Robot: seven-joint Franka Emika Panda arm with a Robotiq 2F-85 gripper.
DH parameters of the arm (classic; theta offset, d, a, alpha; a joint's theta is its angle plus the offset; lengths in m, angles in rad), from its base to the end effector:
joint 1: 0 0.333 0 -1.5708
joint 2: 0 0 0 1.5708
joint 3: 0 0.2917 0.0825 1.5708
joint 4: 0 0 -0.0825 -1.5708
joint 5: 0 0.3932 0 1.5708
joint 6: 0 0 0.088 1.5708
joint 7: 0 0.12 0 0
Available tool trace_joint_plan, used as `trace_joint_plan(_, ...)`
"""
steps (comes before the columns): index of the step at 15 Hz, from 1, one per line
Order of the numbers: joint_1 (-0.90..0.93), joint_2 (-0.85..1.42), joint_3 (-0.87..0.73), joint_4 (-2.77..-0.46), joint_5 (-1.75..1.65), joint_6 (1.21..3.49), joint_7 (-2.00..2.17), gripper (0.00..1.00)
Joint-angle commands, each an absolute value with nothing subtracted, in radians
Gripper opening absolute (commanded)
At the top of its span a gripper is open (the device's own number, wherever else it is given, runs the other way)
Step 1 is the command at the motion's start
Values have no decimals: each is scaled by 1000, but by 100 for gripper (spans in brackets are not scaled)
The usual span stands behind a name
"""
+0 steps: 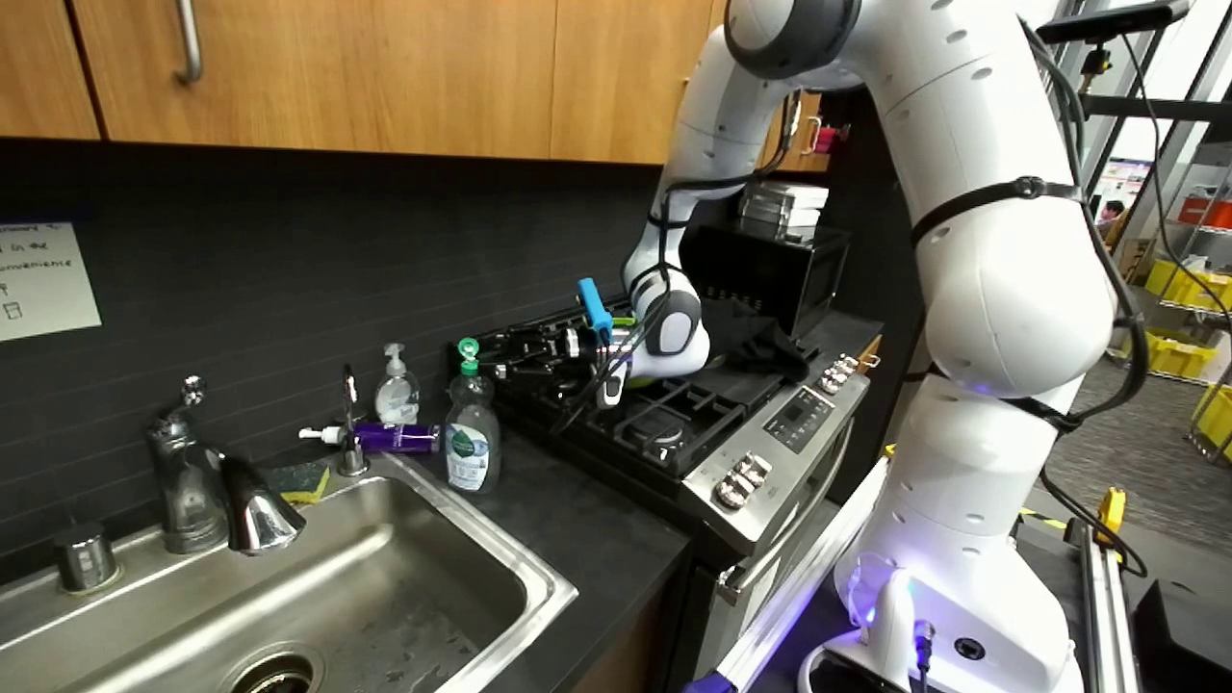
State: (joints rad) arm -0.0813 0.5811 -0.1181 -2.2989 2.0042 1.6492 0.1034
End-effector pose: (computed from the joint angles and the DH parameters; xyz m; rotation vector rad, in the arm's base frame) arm 0.4898 -0.0012 0.0869 -0.8628 1.3822 0.6103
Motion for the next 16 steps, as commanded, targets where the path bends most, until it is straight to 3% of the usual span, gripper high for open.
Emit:
trace_joint_plan(1,-80,530,-123,-2330,1971,1664,110,89)
trace_joint_plan(5,-75,554,-115,-2295,1941,1660,132,100)
trace_joint_plan(16,-59,671,-74,-2175,1920,1641,162,100)
